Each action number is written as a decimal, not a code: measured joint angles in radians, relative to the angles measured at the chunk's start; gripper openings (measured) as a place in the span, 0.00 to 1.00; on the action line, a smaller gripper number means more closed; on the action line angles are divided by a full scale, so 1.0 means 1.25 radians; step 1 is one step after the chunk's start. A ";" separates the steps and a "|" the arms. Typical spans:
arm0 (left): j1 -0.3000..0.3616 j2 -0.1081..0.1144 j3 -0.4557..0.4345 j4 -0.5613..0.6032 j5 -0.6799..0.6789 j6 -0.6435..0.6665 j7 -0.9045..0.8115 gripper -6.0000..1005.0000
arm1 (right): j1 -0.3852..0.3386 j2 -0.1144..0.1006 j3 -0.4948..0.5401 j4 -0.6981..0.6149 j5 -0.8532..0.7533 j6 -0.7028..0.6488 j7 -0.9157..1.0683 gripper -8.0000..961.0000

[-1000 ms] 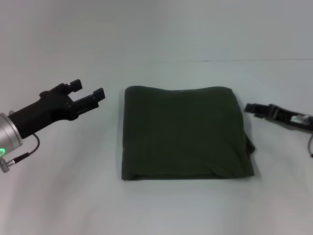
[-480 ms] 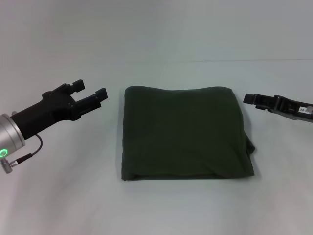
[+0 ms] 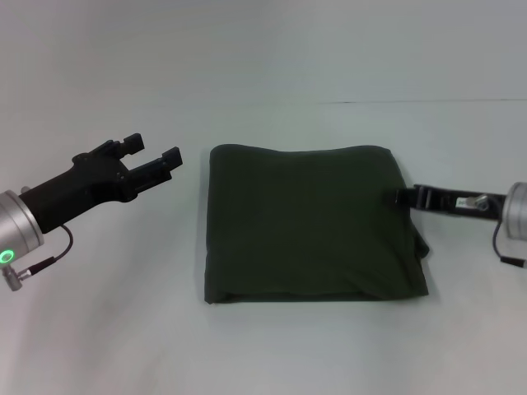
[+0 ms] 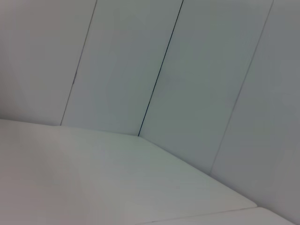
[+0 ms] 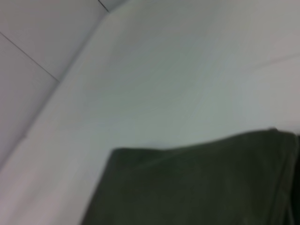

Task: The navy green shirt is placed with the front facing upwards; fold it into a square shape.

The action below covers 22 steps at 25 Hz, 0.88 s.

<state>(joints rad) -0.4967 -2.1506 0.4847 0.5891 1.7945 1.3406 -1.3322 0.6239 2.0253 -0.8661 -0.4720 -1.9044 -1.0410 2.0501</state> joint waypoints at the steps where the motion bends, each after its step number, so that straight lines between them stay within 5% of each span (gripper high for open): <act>1: 0.000 0.000 0.000 0.000 0.000 0.000 0.000 0.87 | 0.005 0.002 0.000 0.009 -0.009 0.014 0.000 0.27; 4: 0.000 0.000 0.000 0.000 0.000 -0.004 0.002 0.87 | 0.022 0.010 -0.001 0.026 -0.045 0.051 0.001 0.12; 10: 0.000 0.000 0.000 0.000 0.000 -0.006 0.001 0.87 | 0.017 0.015 0.006 0.013 -0.062 0.085 0.012 0.01; 18: 0.001 0.000 -0.004 0.000 0.000 -0.005 -0.006 0.87 | -0.027 -0.006 0.013 -0.019 -0.058 0.113 0.052 0.02; 22: 0.004 0.000 -0.005 0.005 -0.005 0.021 -0.014 0.87 | -0.076 0.016 0.040 -0.123 -0.053 0.054 0.036 0.02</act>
<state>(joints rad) -0.4911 -2.1506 0.4785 0.5957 1.7878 1.3670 -1.3503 0.5292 2.0447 -0.8164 -0.6263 -1.9707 -0.9741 2.0952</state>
